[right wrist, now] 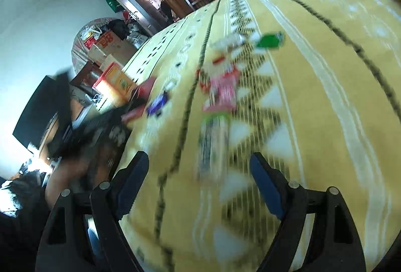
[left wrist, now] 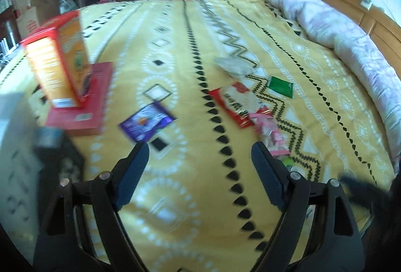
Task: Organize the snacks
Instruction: 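Grasp the pink flower-print bag with the right tool while the left tool grasps the red-and-white rice cracker packet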
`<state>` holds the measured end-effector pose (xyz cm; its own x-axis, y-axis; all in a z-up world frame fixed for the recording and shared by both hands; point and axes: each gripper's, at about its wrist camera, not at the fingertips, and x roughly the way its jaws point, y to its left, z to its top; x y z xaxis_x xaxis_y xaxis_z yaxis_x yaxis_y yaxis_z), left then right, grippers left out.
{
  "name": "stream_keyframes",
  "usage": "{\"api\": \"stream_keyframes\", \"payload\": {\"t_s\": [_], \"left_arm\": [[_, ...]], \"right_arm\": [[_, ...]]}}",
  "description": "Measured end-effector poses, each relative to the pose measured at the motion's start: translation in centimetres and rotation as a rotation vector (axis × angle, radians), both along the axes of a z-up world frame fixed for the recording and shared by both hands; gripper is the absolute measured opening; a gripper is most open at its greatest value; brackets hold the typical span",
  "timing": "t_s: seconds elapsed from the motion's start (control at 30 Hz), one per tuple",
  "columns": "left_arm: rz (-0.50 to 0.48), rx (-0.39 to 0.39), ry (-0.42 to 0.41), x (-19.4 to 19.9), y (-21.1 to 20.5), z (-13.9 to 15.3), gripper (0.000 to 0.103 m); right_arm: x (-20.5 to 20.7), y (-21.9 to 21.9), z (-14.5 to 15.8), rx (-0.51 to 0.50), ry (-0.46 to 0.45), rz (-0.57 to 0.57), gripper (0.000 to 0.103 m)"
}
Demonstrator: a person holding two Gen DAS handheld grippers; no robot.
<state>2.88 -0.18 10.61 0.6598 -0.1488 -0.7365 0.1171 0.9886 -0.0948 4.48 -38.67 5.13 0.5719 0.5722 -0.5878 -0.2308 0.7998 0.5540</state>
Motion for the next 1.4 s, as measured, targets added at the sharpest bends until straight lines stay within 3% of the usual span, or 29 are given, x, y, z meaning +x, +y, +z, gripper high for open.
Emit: {"api": "stream_keyframes", "payload": {"t_s": [0.1, 0.23, 0.33, 0.4, 0.57, 0.7, 0.8, 0.93, 1.03, 1.17, 1.4], "left_arm": [[0.005, -0.004, -0.010, -1.5, 0.9, 0.0, 0.084], [0.038, -0.038, -0.009, -2.3, 2.2, -0.7, 0.084], [0.057, -0.038, 0.011, -1.5, 2.8, -1.4, 0.084], [0.067, -0.050, 0.022, -0.9, 2.9, -1.8, 0.084], [0.045, -0.065, 0.031, 0.0, 2.3, -1.9, 0.084], [-0.004, -0.081, 0.047, 1.1, 0.9, -2.1, 0.085], [-0.054, -0.097, 0.069, 2.8, -0.9, -2.1, 0.085], [-0.112, -0.167, 0.149, 6.9, -4.1, -2.8, 0.085], [-0.058, -0.235, 0.237, 10.5, -5.7, -4.4, 0.086], [0.025, -0.198, 0.316, 13.7, -7.6, -6.8, 0.089], [0.054, -0.082, 0.288, 14.4, -10.1, -8.1, 0.095]], "right_arm": [[5.2, 1.8, 0.1, -0.044, 0.003, 0.013, 0.085], [11.6, 5.0, -1.7, -0.152, 0.071, 0.048, 0.083], [13.9, 6.7, -3.1, -0.231, 0.101, 0.071, 0.078], [14.4, 7.2, -4.1, -0.269, 0.127, 0.083, 0.065], [13.1, 5.7, -4.6, -0.266, 0.099, 0.069, 0.058], [10.5, 2.9, -2.0, -0.205, 0.024, 0.036, 0.058], [7.7, 1.0, -0.6, -0.218, -0.015, 0.003, 0.058], [5.0, -1.7, -1.0, -0.184, 0.000, -0.049, 0.058], [4.1, -2.7, -2.3, -0.155, 0.035, -0.053, 0.058], [3.9, -3.0, -2.8, -0.139, 0.040, -0.035, 0.058], [4.2, -3.7, -3.5, -0.094, 0.041, -0.026, 0.058]]}}
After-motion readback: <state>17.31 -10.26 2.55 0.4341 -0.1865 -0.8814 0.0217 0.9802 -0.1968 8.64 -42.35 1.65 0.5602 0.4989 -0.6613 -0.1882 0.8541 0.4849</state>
